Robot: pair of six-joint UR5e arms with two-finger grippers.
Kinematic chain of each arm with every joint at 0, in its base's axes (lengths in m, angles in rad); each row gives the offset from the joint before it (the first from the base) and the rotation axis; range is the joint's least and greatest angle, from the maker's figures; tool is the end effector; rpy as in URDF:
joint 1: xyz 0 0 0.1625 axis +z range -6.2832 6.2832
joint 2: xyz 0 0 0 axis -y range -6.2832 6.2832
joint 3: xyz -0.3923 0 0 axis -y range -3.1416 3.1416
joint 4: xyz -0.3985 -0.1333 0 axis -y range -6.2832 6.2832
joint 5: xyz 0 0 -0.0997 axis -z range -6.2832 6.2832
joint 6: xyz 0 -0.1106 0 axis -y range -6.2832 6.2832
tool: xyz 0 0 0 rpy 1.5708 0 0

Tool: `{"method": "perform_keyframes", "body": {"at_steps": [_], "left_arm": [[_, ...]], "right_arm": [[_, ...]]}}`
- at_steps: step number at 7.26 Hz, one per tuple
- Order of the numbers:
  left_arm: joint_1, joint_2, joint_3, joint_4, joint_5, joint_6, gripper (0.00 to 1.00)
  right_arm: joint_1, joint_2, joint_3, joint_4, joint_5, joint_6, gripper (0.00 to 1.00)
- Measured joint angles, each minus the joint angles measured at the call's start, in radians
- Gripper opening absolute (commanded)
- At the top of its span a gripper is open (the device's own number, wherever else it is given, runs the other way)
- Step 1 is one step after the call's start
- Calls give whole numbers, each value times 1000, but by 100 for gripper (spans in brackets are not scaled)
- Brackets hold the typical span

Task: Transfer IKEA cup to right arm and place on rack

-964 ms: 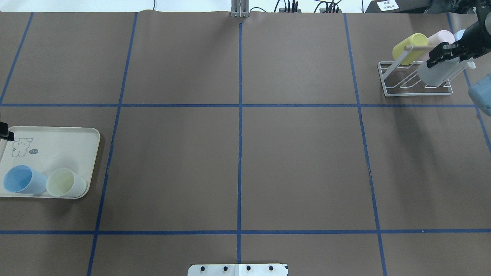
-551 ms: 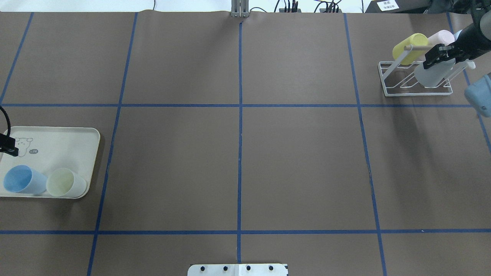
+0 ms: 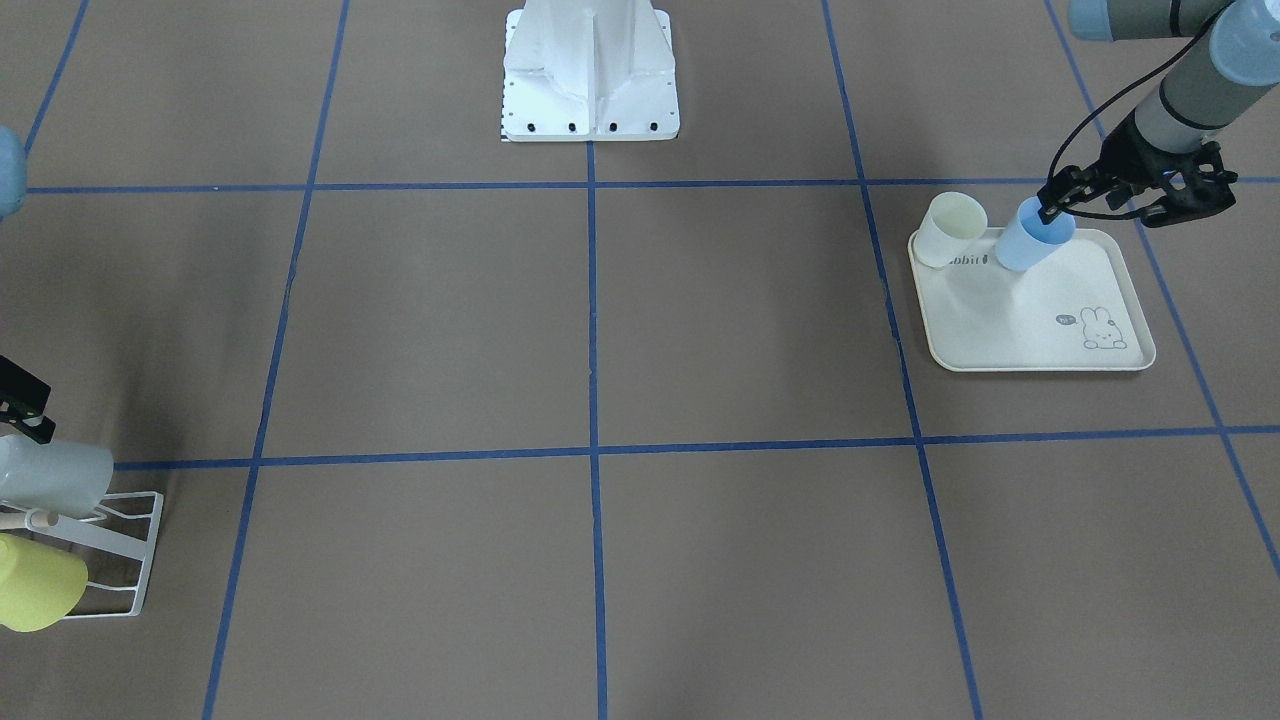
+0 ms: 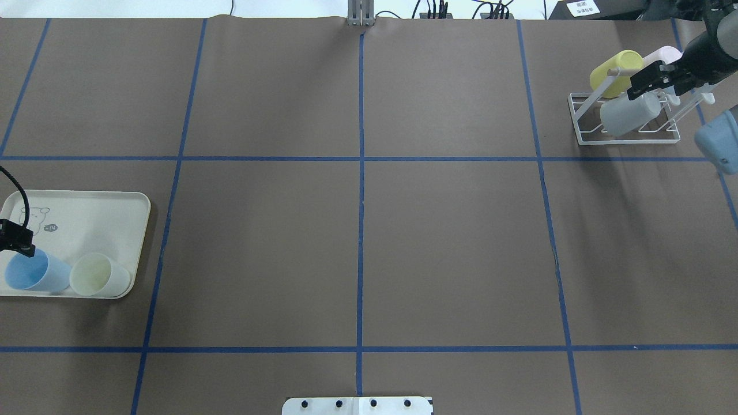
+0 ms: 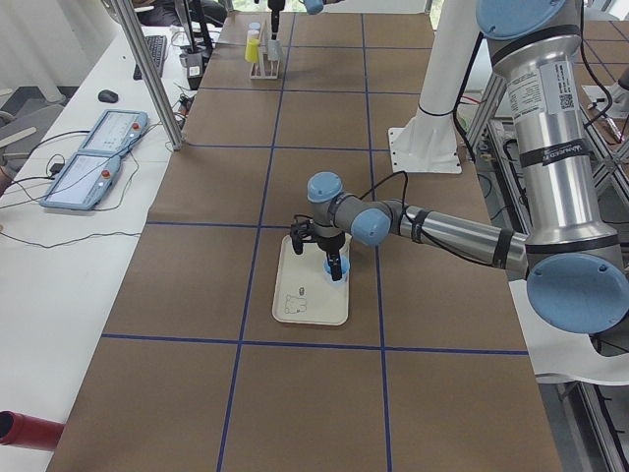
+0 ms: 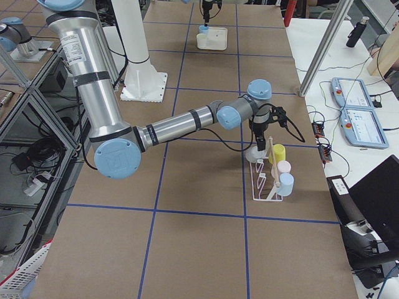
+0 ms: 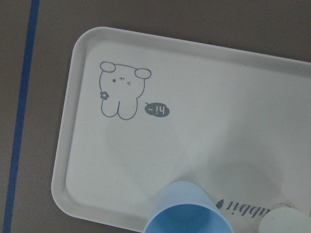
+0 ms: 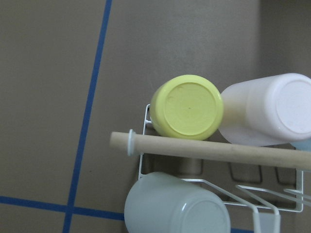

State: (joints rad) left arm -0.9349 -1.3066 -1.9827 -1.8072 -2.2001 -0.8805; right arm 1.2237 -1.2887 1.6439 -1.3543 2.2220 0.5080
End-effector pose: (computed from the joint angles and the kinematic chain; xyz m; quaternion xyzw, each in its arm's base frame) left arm 0.1932 -0.3765 0.5281 -0.0771 0.3454 -0.0552 0.9337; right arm -0.1466 -0.6002 0.4207 0.1159 -0.3900 -0.0169 0.9133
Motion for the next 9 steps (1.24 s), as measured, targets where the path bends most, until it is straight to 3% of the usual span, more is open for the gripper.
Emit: {"method": "perform_keyframes", "body": {"at_steps": [4,5,6,7,9], "left_arm": [[62,5,45,-12,0,-1,100],[71,-1,59,-14,1,-4,84],[76,-11,76,-14,0,-6,13],[78,-23,85,-13,-1,-7,0],[78,-39,86,-6,-36,-5,0]], "right_arm": [[13,-15,134,-115,31,5,98],[14,-28,178,-148,31,11,98],[14,-43,217,-169,32,30,98],[14,-56,248,-178,34,54,98],[13,-68,277,-182,38,80,98]]}}
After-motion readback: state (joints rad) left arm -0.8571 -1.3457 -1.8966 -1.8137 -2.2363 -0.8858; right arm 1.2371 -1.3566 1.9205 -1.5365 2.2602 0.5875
